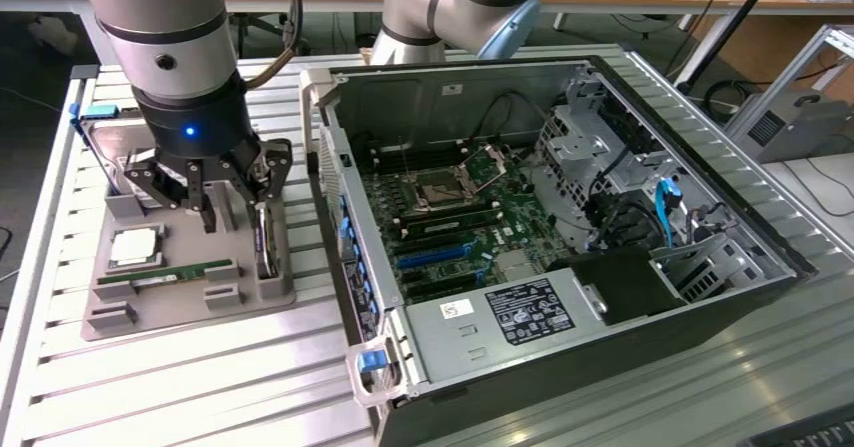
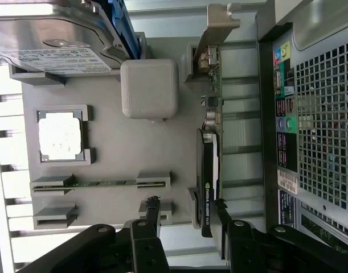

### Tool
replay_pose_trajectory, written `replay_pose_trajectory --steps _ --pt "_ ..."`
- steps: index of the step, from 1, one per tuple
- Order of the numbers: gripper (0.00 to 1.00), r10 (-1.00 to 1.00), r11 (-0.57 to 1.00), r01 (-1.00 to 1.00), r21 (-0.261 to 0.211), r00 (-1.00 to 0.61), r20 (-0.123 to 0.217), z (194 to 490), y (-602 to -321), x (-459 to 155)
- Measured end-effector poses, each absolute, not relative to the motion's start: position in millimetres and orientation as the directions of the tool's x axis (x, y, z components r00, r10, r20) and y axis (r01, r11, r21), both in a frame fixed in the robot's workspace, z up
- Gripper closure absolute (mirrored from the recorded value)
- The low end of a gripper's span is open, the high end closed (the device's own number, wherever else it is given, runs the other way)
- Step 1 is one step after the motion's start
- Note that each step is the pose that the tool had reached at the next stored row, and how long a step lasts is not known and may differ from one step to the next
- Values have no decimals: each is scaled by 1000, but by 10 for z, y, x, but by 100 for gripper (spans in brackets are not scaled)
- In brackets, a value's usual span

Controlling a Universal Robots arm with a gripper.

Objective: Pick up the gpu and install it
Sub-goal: 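Pick up the gpu and move the gpu toward the slot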

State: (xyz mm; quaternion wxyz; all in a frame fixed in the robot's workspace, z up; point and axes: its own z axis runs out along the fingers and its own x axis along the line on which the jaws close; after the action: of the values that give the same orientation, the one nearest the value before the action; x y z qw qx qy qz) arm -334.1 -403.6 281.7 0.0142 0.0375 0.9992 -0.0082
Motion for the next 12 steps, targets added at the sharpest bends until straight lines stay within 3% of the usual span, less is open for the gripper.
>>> replay_pose_trajectory --steps 12 --pt "52 74 997 75 -23 -997 -30 2740 -4036 -3341"
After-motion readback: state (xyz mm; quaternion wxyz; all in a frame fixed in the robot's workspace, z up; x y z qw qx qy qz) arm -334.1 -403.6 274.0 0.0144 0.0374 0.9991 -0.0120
